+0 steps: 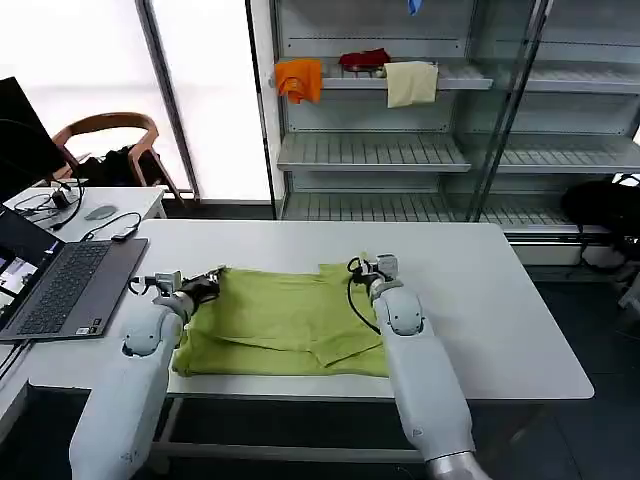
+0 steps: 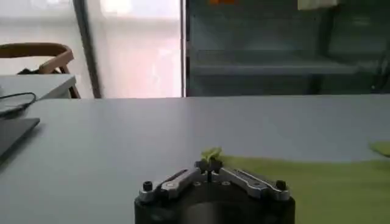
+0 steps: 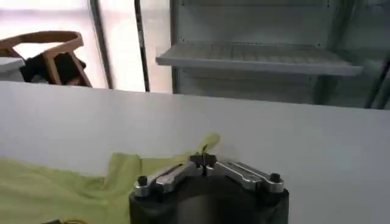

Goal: Fold and organize the clothes.

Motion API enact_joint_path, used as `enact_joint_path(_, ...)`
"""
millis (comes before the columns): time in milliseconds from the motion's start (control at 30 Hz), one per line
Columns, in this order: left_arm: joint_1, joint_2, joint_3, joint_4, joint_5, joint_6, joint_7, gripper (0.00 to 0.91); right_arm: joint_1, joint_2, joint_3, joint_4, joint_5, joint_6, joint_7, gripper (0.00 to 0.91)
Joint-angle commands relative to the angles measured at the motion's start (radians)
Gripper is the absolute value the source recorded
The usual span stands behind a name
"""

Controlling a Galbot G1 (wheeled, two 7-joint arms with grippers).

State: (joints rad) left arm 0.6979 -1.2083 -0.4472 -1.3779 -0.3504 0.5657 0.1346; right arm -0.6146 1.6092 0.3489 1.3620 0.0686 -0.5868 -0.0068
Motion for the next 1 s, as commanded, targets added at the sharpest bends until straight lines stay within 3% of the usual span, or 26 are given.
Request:
enact_joint_path(33, 0.08, 0.025, -0.026, -0.13, -0.065, 0.0, 0.011, 0.0, -0.126, -0.01, -0.012, 0.222, 0.043, 0.0, 0.016, 0.0)
enact_joint_path(400, 0.248, 0.069, -0.075, -0.276, -0.1, -0.036, 0.084, 0.0, -0.347, -0.037, 0.008, 0.431, 0.04, 0.001, -0.014, 0.0)
enact_joint_path(1000, 0.412, 0.102, -0.137, -0.368, -0.076, -0.091, 0.142, 0.0, -0.478, -0.042, 0.031, 0.506, 0.023, 0.003, -0.026, 0.0)
